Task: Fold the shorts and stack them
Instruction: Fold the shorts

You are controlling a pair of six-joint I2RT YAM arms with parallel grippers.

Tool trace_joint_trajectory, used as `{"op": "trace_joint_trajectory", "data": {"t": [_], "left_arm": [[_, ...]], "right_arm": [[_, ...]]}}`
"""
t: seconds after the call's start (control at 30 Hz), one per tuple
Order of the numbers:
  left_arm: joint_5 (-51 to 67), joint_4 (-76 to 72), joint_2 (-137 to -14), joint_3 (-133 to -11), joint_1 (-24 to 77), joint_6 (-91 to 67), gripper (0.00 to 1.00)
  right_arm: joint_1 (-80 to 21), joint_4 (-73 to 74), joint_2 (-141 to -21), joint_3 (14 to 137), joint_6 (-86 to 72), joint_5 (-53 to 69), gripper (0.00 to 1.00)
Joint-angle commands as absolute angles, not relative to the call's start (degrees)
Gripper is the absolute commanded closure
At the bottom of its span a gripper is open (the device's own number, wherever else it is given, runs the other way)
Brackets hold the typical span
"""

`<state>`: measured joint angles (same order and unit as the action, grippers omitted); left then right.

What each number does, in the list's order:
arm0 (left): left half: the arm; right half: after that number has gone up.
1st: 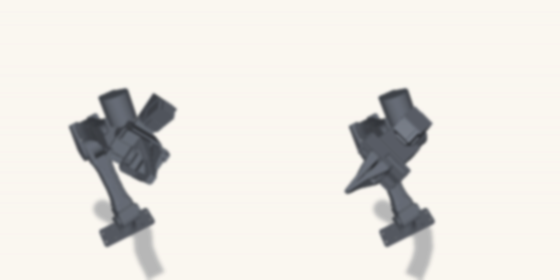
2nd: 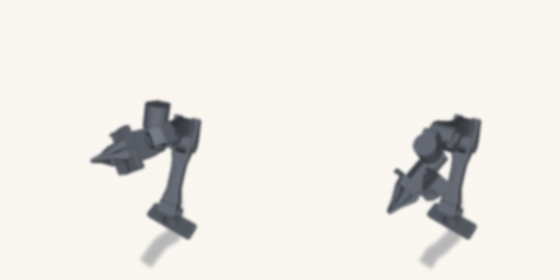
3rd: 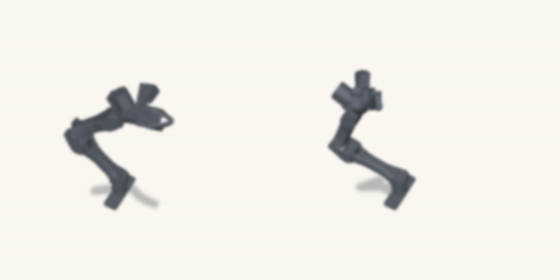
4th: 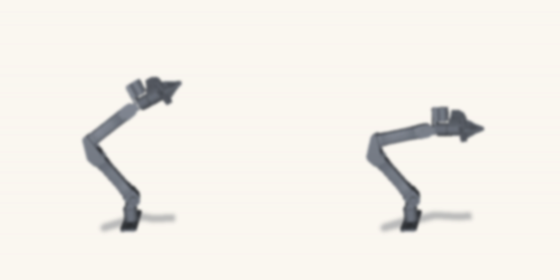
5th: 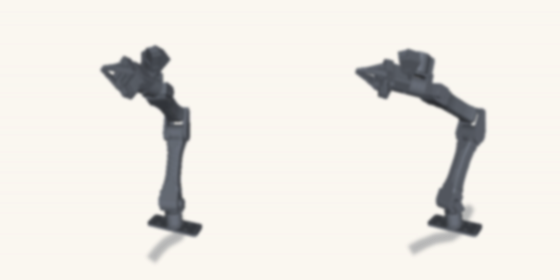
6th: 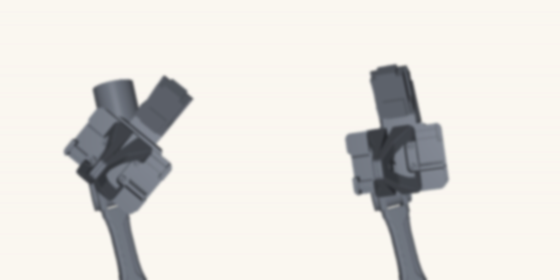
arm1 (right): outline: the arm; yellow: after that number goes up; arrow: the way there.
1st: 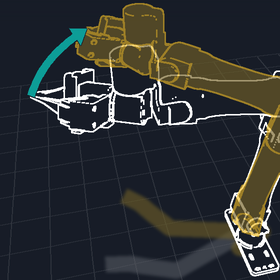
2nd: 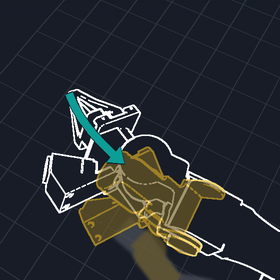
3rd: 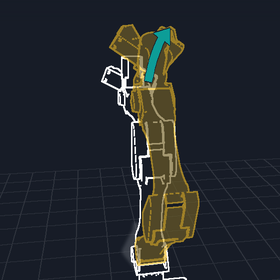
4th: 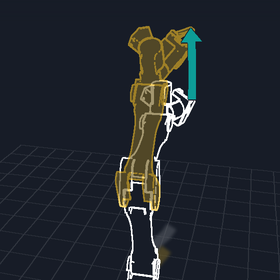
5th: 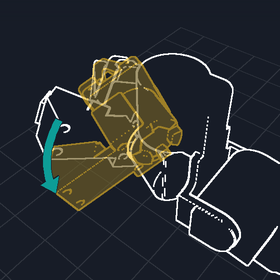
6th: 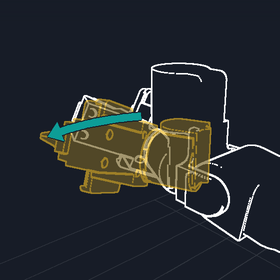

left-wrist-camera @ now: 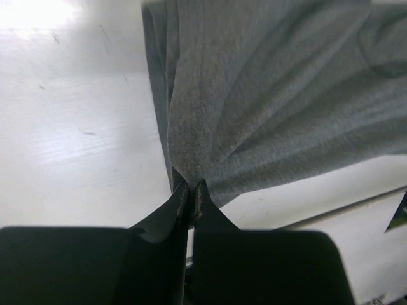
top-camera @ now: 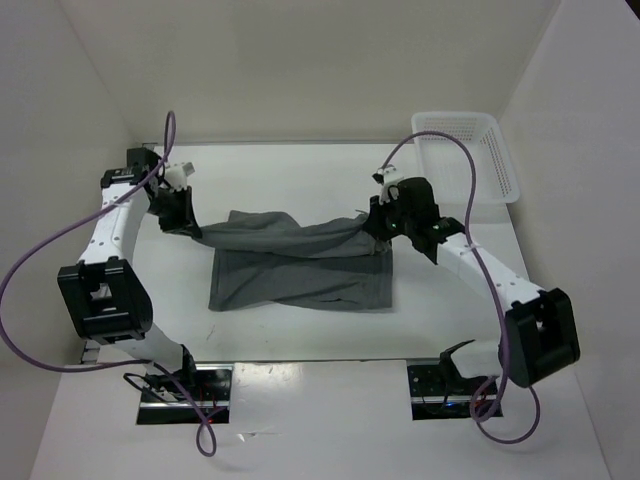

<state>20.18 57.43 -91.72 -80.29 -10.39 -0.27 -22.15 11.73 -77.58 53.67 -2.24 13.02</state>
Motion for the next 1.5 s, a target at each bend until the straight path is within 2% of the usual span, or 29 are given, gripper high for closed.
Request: {"op": "trace_joint_trajectory", "data": {"t": [0.0,0.17,0.4,0.43,0.47,0.5,0.63,0.67,0.7,0.73,0.83,0.93,1.0,1.1,1.13,1.17,1.23,1.33,1.47], "left_arm": [[21.0,59.1,-88.7,-87.5,-11.0,0.0,1.0],[21.0,62.9,-88.1,-84.9,-10.3,0.0,1.0],[18.6,66.5,-87.5,-73.4,-7.5,0.0,1.0],[16.9,65.9,-87.5,-71.8,-7.5,0.0,1.0],[16.3,64.8,-87.5,-68.9,-7.5,0.0,0.98],[16.3,64.2,-87.5,-67.6,-6.9,0.0,0.98],[14.2,62.9,-87.5,-62.5,-3.4,0.0,0.92],[13.3,62.2,-87.5,-61.7,-1.8,0.0,0.92],[12.5,61.4,-88.0,-60.9,-1.1,0.0,0.9],[11.7,60.4,-88.0,-59.5,-0.5,0.0,0.9],[11.2,59.0,-88.0,-57.7,0.1,0.0,0.9],[11.2,58.4,-88.5,-56.7,0.1,0.0,0.9],[10.6,57.9,-88.5,-55.5,0.1,0.0,0.9],[10.6,57.9,-88.5,-55.5,0.1,0.0,0.9],[9.9,57.9,-88.5,-55.5,0.1,0.0,0.9],[9.9,57.3,-88.5,-55.5,0.1,0.0,0.9],[9.9,57.3,-88.5,-55.5,0.1,0.0,0.9],[10.6,57.8,-88.5,-56.0,0.1,0.0,0.9],[12.0,58.4,-88.5,-56.0,0.1,0.0,0.89]], "right_arm": [[-22.7,14.3,-70.9,53.9,-3.5,10.8,1.0],[-23.2,18.5,-66.8,51.7,-7.6,11.4,1.0],[-25.5,25.5,-62.1,50.1,-15.8,8.8,1.0],[-27.4,26.1,-61.2,50.1,-16.8,6.8,0.94],[-28.6,26.6,-61.2,50.7,-17.5,6.1,0.8],[-29.2,26.6,-61.2,50.7,-18.2,6.1,0.8],[-29.7,28.7,-62.5,52.9,-18.2,8.1,0.59],[-29.7,30.8,-62.5,53.6,-18.2,8.1,0.48],[-29.7,32.3,-62.5,54.6,-18.2,8.7,0.44],[-29.7,35.3,-62.5,56.7,-17.7,9.8,0.36],[-29.7,38.6,-59.6,60.3,-14.2,12.2,0.26],[-29.7,38.4,-55.7,62.1,-12.2,15.0,0.22],[-29.7,32.1,-57.5,62.1,-11.2,13.5,0.26],[-29.7,25.0,-67.9,62.6,-11.2,10.4,0.56],[-29.7,24.1,-71.2,64.1,-11.2,7.8,0.75],[-29.7,24.1,-77.9,64.9,-11.9,7.0,0.84],[-29.7,26.6,-83.7,67.9,-11.9,8.2,1.0],[-32.2,33.5,-89.5,67.7,-11.2,8.3,1.0],[-32.9,39.6,-87.1,62.6,-14.6,9.3,1.0]]}}
